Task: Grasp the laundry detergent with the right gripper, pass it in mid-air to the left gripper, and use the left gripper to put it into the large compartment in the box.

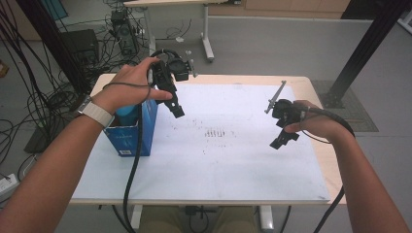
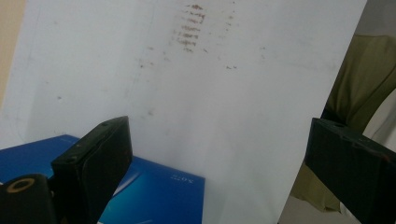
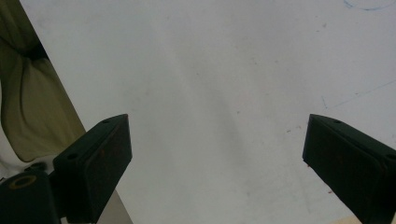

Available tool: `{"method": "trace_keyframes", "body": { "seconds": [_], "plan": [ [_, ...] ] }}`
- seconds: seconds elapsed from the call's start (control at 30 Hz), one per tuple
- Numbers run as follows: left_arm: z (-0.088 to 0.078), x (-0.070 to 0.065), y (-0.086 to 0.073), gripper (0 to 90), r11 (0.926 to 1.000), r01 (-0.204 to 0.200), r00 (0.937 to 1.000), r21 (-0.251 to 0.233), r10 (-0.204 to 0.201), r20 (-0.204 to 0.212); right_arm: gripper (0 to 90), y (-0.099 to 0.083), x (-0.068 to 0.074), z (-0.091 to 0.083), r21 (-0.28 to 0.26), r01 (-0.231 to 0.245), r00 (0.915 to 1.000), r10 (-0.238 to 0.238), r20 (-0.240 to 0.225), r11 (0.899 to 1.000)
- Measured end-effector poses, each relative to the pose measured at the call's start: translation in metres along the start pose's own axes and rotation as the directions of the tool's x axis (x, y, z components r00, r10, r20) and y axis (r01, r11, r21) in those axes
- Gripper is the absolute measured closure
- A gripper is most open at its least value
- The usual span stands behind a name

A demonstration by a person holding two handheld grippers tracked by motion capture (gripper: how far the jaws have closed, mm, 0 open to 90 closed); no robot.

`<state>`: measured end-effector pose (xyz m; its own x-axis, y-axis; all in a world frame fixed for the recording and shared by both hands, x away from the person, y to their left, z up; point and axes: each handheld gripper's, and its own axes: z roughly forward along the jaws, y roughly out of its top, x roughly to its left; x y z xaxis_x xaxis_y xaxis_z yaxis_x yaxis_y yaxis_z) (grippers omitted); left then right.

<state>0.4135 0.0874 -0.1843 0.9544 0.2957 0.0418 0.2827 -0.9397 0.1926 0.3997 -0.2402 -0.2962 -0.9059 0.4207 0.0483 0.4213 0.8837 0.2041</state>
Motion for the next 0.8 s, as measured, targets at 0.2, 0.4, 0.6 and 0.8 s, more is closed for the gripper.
{"method": "trace_keyframes", "body": {
  "seconds": [0.2, 0.4, 0.6, 0.8],
  "plan": [
    [0.0063, -0.0037, 0.0019, 8.0, 0.9999, -0.012, 0.9999, 0.012, 0.012, 0.011, 8.0, -0.0011, 0.0025, -0.0004, -0.004, -0.004, 1.0000, 0.004, -0.003, 1.000],
    [0.0069, -0.0058, 0.0025, 8.1, 0.9998, -0.017, 0.9998, 0.006, 0.017, 0.010, 8.0, -0.0017, 0.0046, -0.0016, -0.003, -0.009, 1.0000, 0.009, 0.002, 1.000],
    [0.0082, -0.0066, 0.0037, 8.3, 0.9998, -0.021, 0.9997, 0.005, 0.021, 0.011, 8.0, -0.0013, 0.0056, -0.0046, -0.010, -0.012, 0.9999, 0.012, 0.007, 1.000],
    [0.0096, -0.0079, 0.0043, 8.3, 0.9998, -0.021, 0.9998, 0.006, 0.021, 0.006, 8.0, -0.0012, 0.0060, -0.0036, -0.009, -0.011, 0.9999, 0.011, 0.004, 1.000]
  ]
}}
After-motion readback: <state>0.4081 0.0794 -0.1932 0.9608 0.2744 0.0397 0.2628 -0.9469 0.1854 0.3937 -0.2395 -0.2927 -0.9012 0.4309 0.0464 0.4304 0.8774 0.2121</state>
